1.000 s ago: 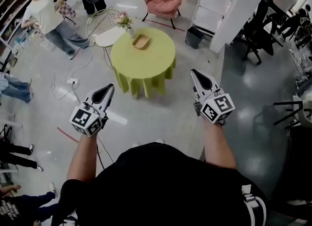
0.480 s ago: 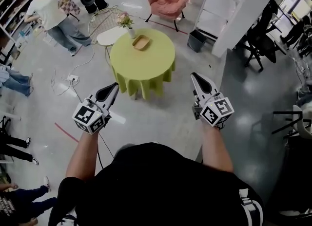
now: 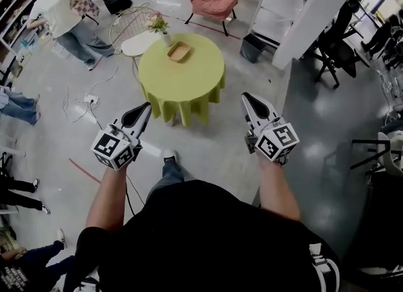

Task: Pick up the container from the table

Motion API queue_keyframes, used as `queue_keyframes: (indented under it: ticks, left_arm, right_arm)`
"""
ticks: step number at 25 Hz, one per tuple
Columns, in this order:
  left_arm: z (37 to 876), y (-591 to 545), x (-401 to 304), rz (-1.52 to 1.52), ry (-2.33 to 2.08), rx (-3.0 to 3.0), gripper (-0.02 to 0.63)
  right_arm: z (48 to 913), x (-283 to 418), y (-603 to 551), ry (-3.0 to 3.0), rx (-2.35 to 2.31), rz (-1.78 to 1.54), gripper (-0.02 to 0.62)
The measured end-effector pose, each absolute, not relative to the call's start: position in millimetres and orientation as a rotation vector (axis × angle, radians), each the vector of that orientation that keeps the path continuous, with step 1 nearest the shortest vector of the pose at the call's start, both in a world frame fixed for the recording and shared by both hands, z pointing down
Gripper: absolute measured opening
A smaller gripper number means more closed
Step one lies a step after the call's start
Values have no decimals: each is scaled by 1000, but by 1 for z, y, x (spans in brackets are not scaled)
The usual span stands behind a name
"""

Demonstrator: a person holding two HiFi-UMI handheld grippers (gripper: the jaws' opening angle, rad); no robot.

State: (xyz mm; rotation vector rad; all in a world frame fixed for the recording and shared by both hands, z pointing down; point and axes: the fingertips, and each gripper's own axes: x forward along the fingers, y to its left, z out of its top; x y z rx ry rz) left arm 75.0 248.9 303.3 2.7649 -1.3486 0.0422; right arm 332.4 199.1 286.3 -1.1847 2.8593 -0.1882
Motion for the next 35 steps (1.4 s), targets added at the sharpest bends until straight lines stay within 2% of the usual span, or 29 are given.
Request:
queue_keyframes:
  ticks: [7,24,35]
  left_arm:
    - [314,215,72,19,-1293,2784,15]
    - [329,47,-30,11,-1272,2757,15]
    - [328,-55,-65,-14,-1184,2787,15]
  right_arm:
    - [296,322,171,2886,-1223,-175,11]
    - [303,223,9,2911,-1292,-185,11]
    - [293,193,-74,2898,-1405,-177,11]
